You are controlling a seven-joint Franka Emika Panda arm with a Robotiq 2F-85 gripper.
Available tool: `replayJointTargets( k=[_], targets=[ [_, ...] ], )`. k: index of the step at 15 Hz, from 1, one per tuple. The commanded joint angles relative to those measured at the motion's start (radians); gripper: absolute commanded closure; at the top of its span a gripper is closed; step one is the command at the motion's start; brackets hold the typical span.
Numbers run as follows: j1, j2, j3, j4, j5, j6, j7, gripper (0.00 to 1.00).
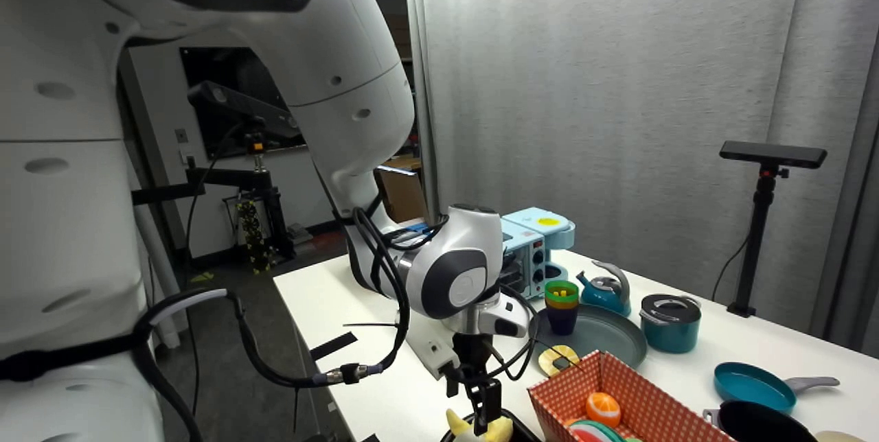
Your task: Remove the plush toys from the black tray and place them in the basket
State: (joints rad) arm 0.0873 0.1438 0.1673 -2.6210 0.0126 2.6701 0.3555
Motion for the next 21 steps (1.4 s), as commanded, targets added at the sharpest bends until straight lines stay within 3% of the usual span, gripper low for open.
replayJointTargets(
  k=[1,3,6,13,16,21],
  targets=[
    [0.024,0.08,-0.051,0.044,-0.016,0.043,-0.005,0.05],
    [0.026,0.107,-0.073,0.055,-0.02,0.049,-0.002,0.06],
    [0.03,0.136,-0.103,0.068,-0.018,0.045,0.004,0.4],
    [0.051,0.129,-0.144,0.098,-0.024,0.015,0.019,0.94],
    [0.044,0.065,-0.115,0.087,0.023,-0.04,-0.002,1.0],
    [0.029,-0.103,-0.086,0.128,0.087,-0.317,-0.006,0.98]
  ],
)
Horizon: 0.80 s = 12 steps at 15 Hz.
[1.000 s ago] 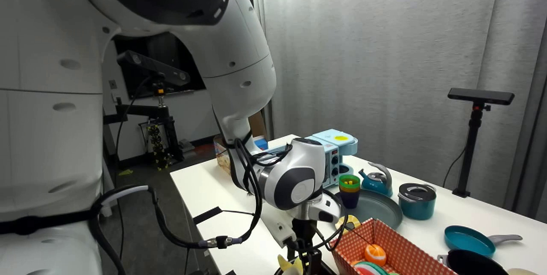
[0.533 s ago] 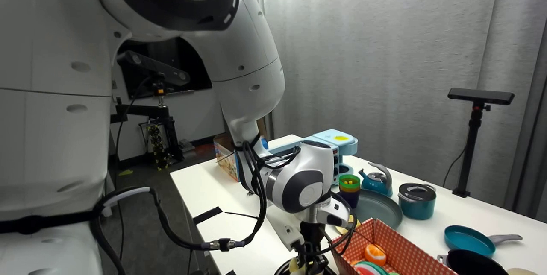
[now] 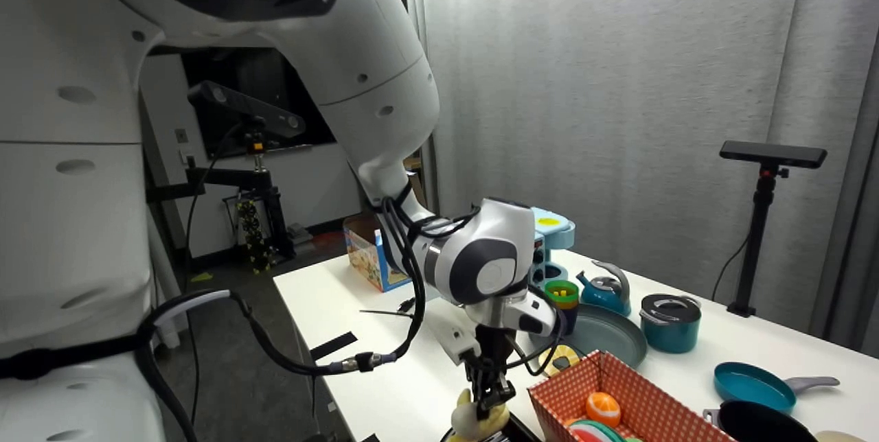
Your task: Remove the plush toys from the black tray and place them in the basket
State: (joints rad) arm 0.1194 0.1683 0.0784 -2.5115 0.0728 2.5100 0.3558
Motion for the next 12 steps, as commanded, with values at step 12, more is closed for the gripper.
replayJointTargets(
  k=[12],
  targets=[
    [-0.102,-0.184,-0.017,0.074,-0.44,0.138,0.287,0.98]
  ],
)
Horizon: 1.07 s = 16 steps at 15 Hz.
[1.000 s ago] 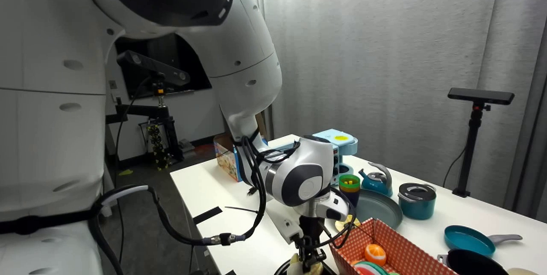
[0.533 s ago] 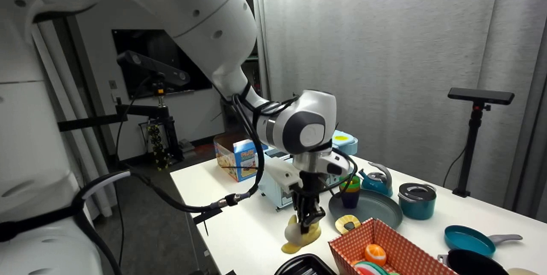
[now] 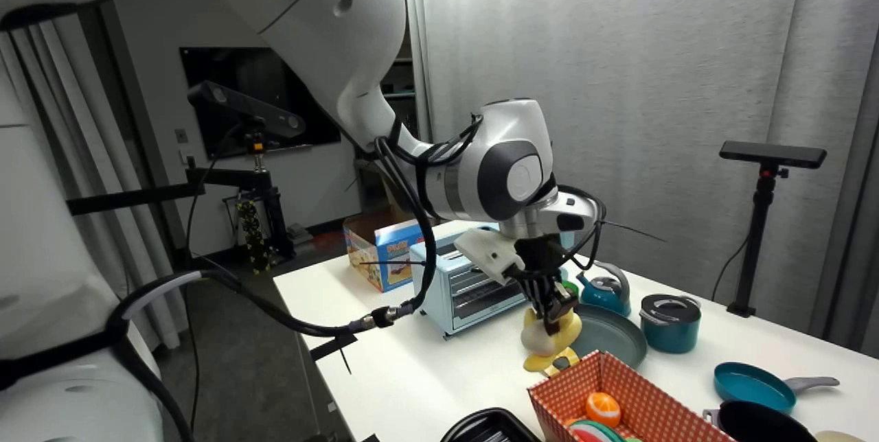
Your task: Remove the plush toys from the black tray and place them in the basket
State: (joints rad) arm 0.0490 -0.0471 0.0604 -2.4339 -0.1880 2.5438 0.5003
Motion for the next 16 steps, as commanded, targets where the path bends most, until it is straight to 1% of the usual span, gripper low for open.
replayJointTargets(
  k=[1,4,6,8,11,12,13,16],
  targets=[
    [-0.042,0.042,-0.007,0.004,-0.267,0.123,0.196,0.98],
    [-0.046,0.097,-0.034,0.021,-0.5,0.146,0.394,0.98],
    [-0.042,0.13,-0.041,0.026,-0.598,0.13,0.488,0.98],
    [-0.034,0.158,-0.045,0.027,-0.65,0.116,0.545,0.66],
    [-0.031,0.182,-0.042,0.027,-0.673,0.113,0.572,0.45],
    [-0.031,0.185,-0.041,0.027,-0.676,0.113,0.575,0.35],
    [-0.031,0.184,-0.041,0.026,-0.675,0.113,0.572,0.29],
    [-0.034,0.165,-0.039,0.02,-0.662,0.115,0.561,0.05]
  ],
)
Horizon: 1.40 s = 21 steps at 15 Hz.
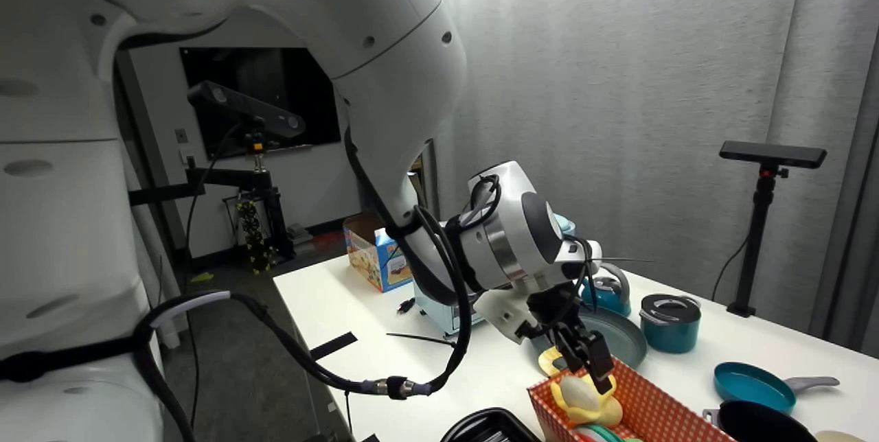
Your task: Remove the plush toys from the black tray and place them in the basket
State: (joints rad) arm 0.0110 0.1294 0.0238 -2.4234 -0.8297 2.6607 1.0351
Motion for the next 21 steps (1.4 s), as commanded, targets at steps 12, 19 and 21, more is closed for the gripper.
replayJointTargets(
  k=[12,19,21],
  targets=[
    [0.051,-0.283,0.057,-0.199,0.522,-0.249,-0.308,0.0],
    [0.05,-0.296,0.077,-0.299,0.682,-0.271,-0.417,0.0],
    [0.048,-0.277,0.081,-0.324,0.698,-0.251,-0.424,0.0]
  ],
)
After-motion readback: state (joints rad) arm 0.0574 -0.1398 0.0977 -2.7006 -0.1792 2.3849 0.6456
